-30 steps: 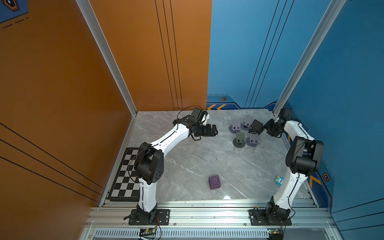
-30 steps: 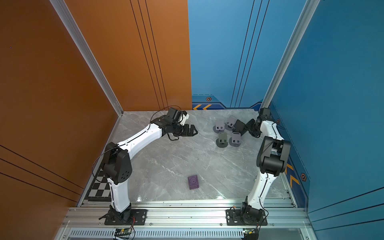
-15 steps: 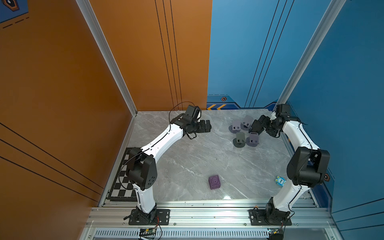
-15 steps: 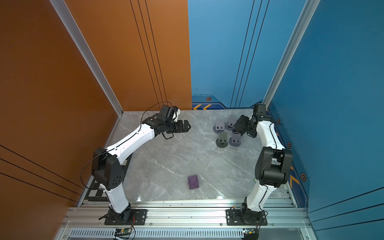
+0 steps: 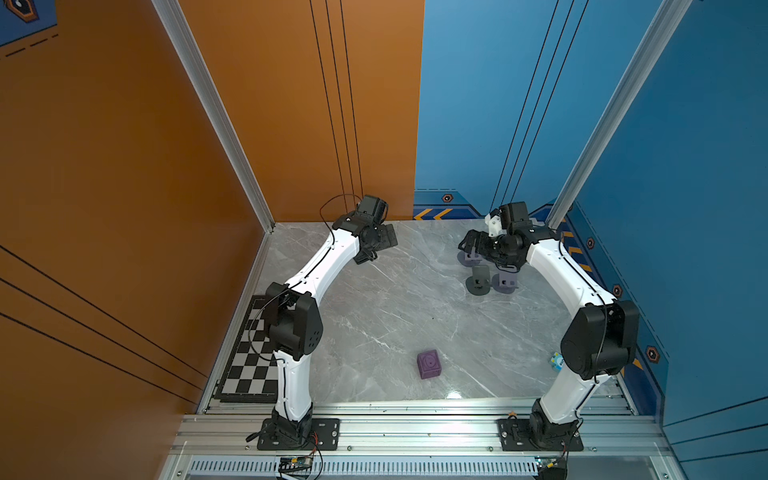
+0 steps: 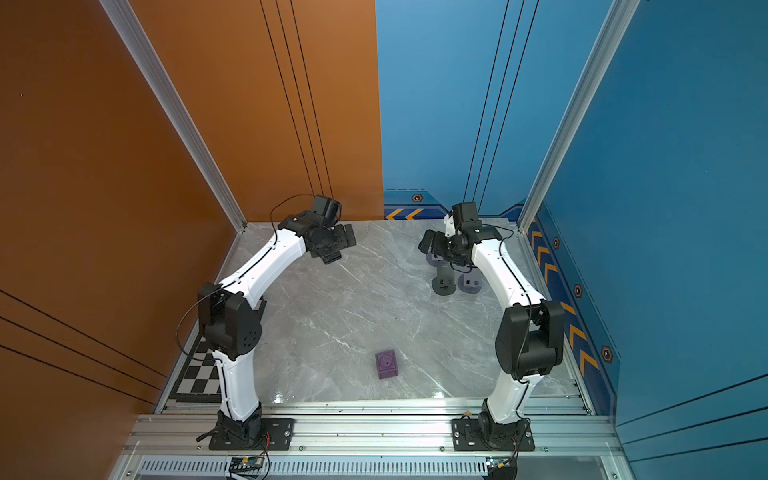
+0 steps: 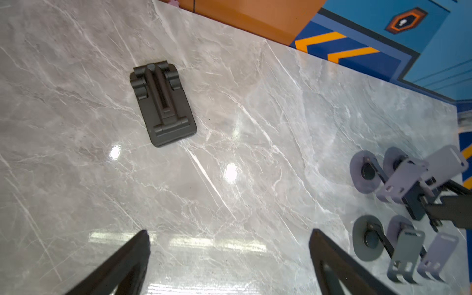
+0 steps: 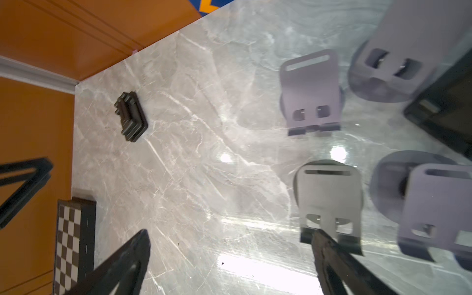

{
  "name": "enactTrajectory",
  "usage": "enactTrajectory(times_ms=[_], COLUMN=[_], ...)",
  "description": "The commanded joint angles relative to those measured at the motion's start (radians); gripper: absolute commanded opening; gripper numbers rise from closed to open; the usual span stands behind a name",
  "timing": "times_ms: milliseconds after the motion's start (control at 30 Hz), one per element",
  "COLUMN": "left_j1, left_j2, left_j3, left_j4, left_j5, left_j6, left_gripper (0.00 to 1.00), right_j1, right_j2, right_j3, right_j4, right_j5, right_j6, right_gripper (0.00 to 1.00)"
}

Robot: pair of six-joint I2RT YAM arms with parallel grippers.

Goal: Open the phone stand
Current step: Move the phone stand to the center of the board.

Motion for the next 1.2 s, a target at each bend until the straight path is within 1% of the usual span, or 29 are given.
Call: enactTrajectory(times_ms=[0, 100, 167, 233, 367, 533, 733, 900, 1000, 1167], left_j1=[0.024, 0.045, 0.058, 0.075, 0.122, 0.161, 0.183, 0.186, 0.175, 0.177], left_j2=[0.124, 0.257, 0.330, 0.398, 0.472, 0.597, 0.712, 0.774, 0.789, 0.797], left_j3=[0.150, 0.344, 0.459, 0.542, 0.569, 0.703, 0.848, 0.911, 0.922, 0.889], left_j4=[-0.159, -0.277, -0.323, -0.363, -0.364, -0.364, -0.357, -0.347, -0.324, -0.323], left_j5=[-0.074, -0.115, -0.118, -0.119, -0.096, -0.052, -0.034, -0.003, 0.000, 0.007], left_j6=[-0.035, -0.071, -0.079, -0.102, -0.166, -0.172, -0.183, -0.175, -0.151, -0.157], left_gripper=[0.98, 0.98, 0.98, 0.98, 0.98, 0.98, 0.98, 0.98, 0.98, 0.98], right_j1=[0.067, 0.122, 0.149, 0.175, 0.218, 0.245, 0.244, 0.243, 0.237, 0.219], right_j2=[-0.011, 0.013, 0.030, 0.043, 0.076, 0.111, 0.137, 0.152, 0.160, 0.174], right_j3=[0.055, 0.093, 0.118, 0.138, 0.169, 0.213, 0.244, 0.253, 0.252, 0.259], right_j4=[-0.023, -0.023, -0.023, -0.022, -0.020, -0.020, -0.018, -0.020, -0.020, -0.024], right_j5=[-0.023, -0.034, -0.049, -0.050, -0.068, -0.090, -0.125, -0.152, -0.163, -0.179], right_j6=[-0.027, -0.018, -0.010, -0.001, 0.001, 0.004, 0.023, 0.016, 0.014, 0.012], right_gripper=[1.00, 1.00, 1.00, 1.00, 1.00, 1.00, 1.00, 1.00, 1.00, 1.00])
